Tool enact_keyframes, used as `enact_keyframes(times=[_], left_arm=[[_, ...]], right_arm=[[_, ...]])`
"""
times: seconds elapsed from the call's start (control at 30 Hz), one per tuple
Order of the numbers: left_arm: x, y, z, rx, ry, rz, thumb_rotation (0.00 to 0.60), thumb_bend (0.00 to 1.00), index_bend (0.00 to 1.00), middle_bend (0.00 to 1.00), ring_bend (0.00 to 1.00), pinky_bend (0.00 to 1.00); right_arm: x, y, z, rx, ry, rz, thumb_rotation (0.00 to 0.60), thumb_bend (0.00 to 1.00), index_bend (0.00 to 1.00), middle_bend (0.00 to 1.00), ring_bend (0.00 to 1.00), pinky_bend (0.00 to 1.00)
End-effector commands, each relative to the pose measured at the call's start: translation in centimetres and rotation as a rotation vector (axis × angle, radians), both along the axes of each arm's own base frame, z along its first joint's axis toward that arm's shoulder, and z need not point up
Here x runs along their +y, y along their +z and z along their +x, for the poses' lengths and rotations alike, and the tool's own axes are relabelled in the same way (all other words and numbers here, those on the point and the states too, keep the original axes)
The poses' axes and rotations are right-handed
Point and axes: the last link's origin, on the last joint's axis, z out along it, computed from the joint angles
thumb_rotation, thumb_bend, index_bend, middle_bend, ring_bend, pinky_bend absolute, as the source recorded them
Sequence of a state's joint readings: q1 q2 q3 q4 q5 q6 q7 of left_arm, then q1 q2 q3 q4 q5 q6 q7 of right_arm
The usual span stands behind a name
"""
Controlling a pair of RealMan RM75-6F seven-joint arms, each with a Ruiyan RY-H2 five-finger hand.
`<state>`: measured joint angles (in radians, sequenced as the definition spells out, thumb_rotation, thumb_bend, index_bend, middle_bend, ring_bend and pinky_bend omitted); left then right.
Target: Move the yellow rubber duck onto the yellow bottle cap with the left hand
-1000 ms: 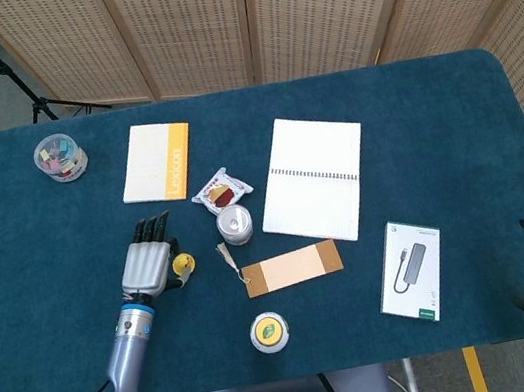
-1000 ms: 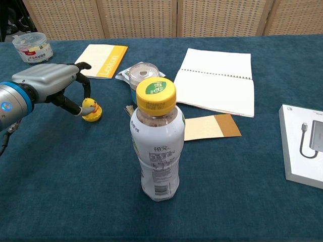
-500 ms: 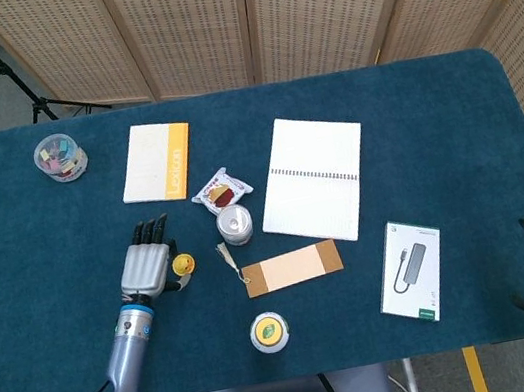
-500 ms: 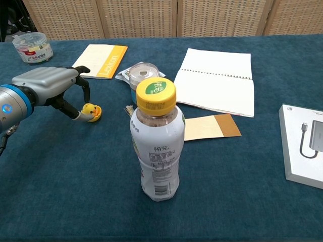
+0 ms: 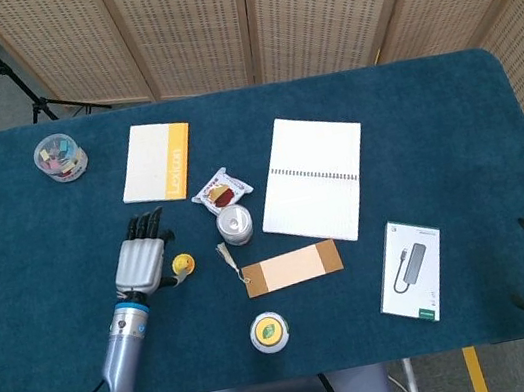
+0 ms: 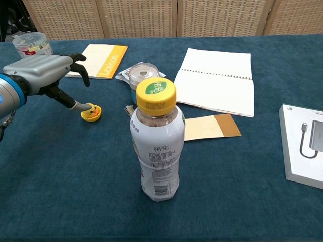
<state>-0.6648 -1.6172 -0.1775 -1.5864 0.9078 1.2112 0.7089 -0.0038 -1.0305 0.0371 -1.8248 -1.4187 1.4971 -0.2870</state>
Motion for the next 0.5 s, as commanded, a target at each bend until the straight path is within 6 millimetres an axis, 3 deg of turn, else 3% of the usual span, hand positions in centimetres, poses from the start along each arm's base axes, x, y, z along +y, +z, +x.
enact_keyframes(times=[0.03, 0.27, 0.5], left_arm=[[-0.2, 1.1, -0.5, 0.008, 0.004, 0.019, 0.414, 0.18, 0.32, 0.0, 0.0, 0.0], [-1.6, 4.1, -3.0, 0.02, 0.034, 0.063, 0.413, 0.17, 0.24, 0.0, 0.0, 0.0], [-4.2, 6.6, -6.0, 0.03, 0.06, 0.073, 0.415, 0.04, 0.2, 0.0, 0.0, 0.0]], right_arm=[[0.0, 0.0, 0.0, 0.001, 0.0, 0.001, 0.6, 0.0, 0.0, 0.0, 0.0, 0.0], [0.0, -0.1, 0.1, 0.005, 0.001, 0.001, 0.6, 0.0, 0.0, 0.0, 0.0, 0.0], [0.0, -0.5, 0.1, 0.017, -0.002, 0.015, 0.6, 0.0, 0.0, 0.0, 0.0, 0.0]])
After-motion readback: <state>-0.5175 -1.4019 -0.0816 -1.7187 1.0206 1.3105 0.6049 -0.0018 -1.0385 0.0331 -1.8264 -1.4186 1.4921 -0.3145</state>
